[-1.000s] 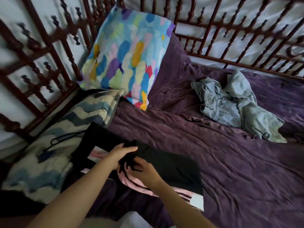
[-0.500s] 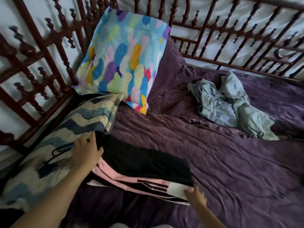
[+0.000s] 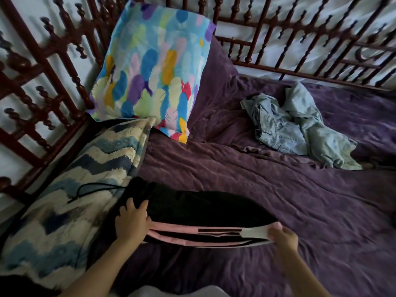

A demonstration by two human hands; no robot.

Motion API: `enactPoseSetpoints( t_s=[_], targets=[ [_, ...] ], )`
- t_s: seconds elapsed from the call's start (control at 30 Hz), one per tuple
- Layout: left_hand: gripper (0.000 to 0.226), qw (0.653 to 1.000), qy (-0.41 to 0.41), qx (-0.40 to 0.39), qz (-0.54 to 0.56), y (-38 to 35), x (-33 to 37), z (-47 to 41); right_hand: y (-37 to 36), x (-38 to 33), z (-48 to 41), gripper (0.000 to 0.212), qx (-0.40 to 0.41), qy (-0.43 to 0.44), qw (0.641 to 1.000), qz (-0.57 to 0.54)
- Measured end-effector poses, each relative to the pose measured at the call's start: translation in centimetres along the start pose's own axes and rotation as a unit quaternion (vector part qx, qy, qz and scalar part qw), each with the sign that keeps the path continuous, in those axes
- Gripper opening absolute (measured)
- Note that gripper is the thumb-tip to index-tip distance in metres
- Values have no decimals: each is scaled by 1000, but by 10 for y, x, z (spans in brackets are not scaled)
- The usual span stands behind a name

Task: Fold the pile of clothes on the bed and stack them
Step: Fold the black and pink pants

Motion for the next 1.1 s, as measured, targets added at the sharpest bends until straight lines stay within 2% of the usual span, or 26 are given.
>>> enactPoseSetpoints(
  t_s=[0.07,0.2,0.27,0.33,0.4,0.43,0.5,0.57,0.63,0.7,0.77,0.8,0.87,0.93,0.97,1.0,1.03,1.1],
  targets=[
    [53,999,-32,-25,25,-18,28,3,33,-12,-12,23,36,17,999,-2],
    [54,995,-77,-56,3,-47,83,13,88,3,-24,26,89,-3,996,22],
    [55,996,-66,-65,-1,-54,89,15,90,-1,-16,38,101,4,994,45],
    [57,996,-36,-83,26,-58,79,11,80,-26,-1,49,106,49,988,97],
    [58,991,-2,-112,78,-61,64,7,59,-63,20,44,107,113,973,168],
    [58,987,9,-125,98,-64,59,5,42,-84,31,37,94,158,960,211],
    [58,980,22,-147,131,-70,53,5,-6,-122,59,20,64,291,908,293],
    [59,978,35,-142,151,-67,50,9,-63,-146,106,19,23,436,843,316],
    [58,970,48,-151,183,-67,48,10,-122,-146,156,27,-69,511,779,357],
    [54,953,60,-186,230,-81,41,2,-171,-125,188,30,-169,524,744,379],
    [60,910,89,-237,327,-89,35,-4,-198,-104,211,34,-260,502,727,390],
    [62,879,94,-225,410,-82,37,-4,-206,-89,217,39,-305,474,721,402],
    [57,831,126,-199,504,-71,32,-2,-212,-66,221,43,-373,438,698,426],
    [78,830,138,-214,496,-77,32,-6,-201,-54,217,45,-377,452,692,417],
    [92,843,159,-219,465,-83,33,-7,-193,-56,210,47,-345,471,707,399],
    [93,867,153,-208,425,-77,35,-6,-188,-53,201,47,-330,468,713,405],
    [81,882,154,-209,394,-80,38,-5,-182,-54,190,45,-305,456,726,416],
    [64,914,150,-207,316,-75,45,-1,-168,-57,171,44,-236,431,724,483]
  ],
)
Point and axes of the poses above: each hand's wrist, its own z-axis away from the middle knuckle, its own y-axis out of the back of the hand, x = y × z, the point moved 8 cm from there along -z, towards the middle knuckle, and after that the axes turned 4 degrees about -z, right-handed, at the moved point
